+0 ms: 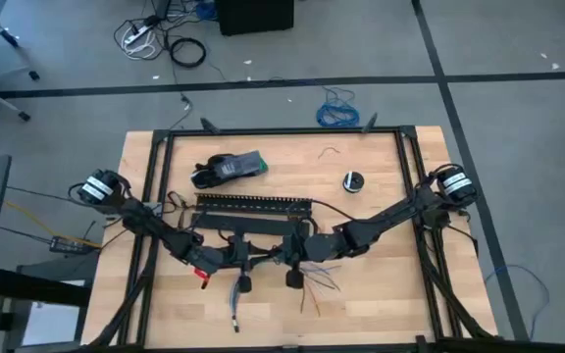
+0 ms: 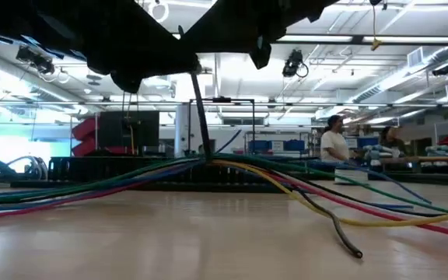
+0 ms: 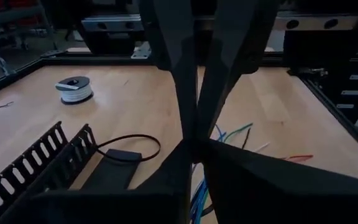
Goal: Ziptie cables
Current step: Wrap the right black zip tie on the cables
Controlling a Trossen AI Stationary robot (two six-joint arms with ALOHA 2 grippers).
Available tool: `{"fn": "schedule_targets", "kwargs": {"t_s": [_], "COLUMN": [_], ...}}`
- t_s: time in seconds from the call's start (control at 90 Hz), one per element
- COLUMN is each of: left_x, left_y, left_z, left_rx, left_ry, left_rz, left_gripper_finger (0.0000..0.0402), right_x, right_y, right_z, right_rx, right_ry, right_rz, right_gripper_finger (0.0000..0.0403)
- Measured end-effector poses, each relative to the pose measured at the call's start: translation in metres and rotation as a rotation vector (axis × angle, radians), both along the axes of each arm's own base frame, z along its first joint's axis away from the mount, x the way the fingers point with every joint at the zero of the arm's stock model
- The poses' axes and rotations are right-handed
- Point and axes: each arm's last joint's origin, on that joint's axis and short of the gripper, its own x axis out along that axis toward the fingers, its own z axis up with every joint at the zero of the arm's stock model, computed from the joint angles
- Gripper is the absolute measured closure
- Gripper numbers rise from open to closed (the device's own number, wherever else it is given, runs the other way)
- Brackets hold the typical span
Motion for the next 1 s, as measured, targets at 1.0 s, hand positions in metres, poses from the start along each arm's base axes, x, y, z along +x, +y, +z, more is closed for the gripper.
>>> {"fn": "schedule_targets", "kwargs": {"t_s": [1.0], "left_x": [0.014], "left_y": [0.009], "left_z": [-0.039], "left_rx": [0.004], "left_ry": [0.056], "left_rz": [0.036], "left_gripper_finger": [0.0378], "right_x": [-0.014], "right_y": [0.003], "right_z": [0.011], "right_rx": [-0.035], "right_ry": [0.046], "right_rz": [-0.070], "right_gripper_finger": [0.0403]}}
